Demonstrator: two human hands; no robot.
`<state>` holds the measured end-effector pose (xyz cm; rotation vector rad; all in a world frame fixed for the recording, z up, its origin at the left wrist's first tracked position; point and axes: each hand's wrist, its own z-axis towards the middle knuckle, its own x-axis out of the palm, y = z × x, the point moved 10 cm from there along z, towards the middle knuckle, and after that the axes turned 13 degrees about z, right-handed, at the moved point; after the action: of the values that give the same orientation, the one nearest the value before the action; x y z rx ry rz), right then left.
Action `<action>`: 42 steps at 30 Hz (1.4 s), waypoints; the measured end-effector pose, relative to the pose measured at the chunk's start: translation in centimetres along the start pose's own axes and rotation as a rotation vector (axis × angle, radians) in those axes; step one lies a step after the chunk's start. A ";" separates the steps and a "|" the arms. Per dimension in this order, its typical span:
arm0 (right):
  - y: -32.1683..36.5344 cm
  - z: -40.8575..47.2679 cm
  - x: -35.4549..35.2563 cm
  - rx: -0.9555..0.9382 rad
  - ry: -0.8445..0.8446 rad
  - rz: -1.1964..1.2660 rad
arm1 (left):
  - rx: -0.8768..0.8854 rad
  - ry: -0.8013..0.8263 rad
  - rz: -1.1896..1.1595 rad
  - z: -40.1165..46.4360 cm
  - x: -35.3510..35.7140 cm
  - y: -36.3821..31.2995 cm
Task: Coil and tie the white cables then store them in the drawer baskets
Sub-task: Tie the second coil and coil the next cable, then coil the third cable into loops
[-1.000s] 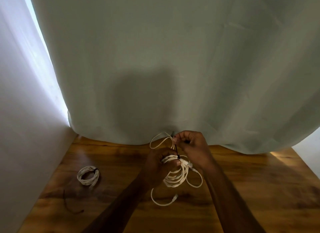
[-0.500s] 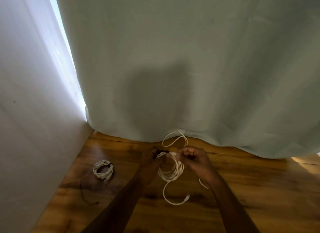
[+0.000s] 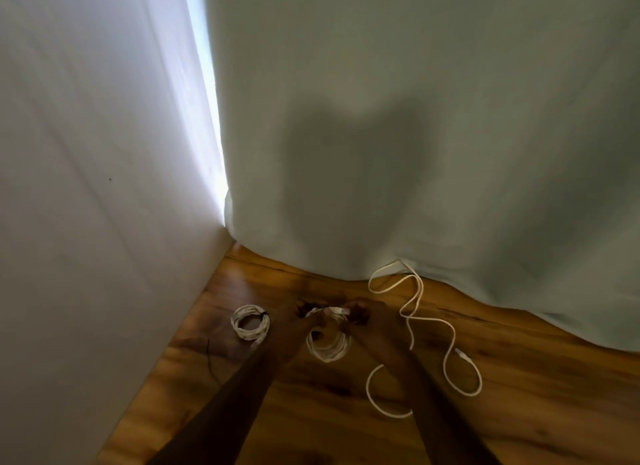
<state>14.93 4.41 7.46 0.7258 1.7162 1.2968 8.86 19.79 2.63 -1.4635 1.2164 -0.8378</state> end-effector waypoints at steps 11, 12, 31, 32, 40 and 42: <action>-2.8 4.8 6.5 0.149 -0.041 -0.014 | -0.125 -0.306 0.433 0.1 -13.0 5.0; -2.9 5.0 6.9 0.153 -0.045 -0.022 | -0.117 -0.301 0.497 0.4 -13.3 5.1; -11.7 7.3 12.9 0.434 -0.059 -0.037 | -0.055 -0.136 0.850 4.5 -15.5 6.3; -11.8 7.4 12.9 0.427 -0.060 -0.055 | -0.051 -0.136 0.848 4.5 -15.4 6.2; -11.6 7.0 11.0 0.362 -0.063 -0.046 | -0.028 -0.051 0.837 5.5 -11.9 4.8; -11.8 6.3 8.7 0.339 -0.130 -0.071 | -0.006 -0.018 0.828 6.1 -9.7 4.2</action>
<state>16.77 11.13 -6.94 0.9117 1.8575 0.8981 10.98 30.87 -2.07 -0.8262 1.6248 -0.2486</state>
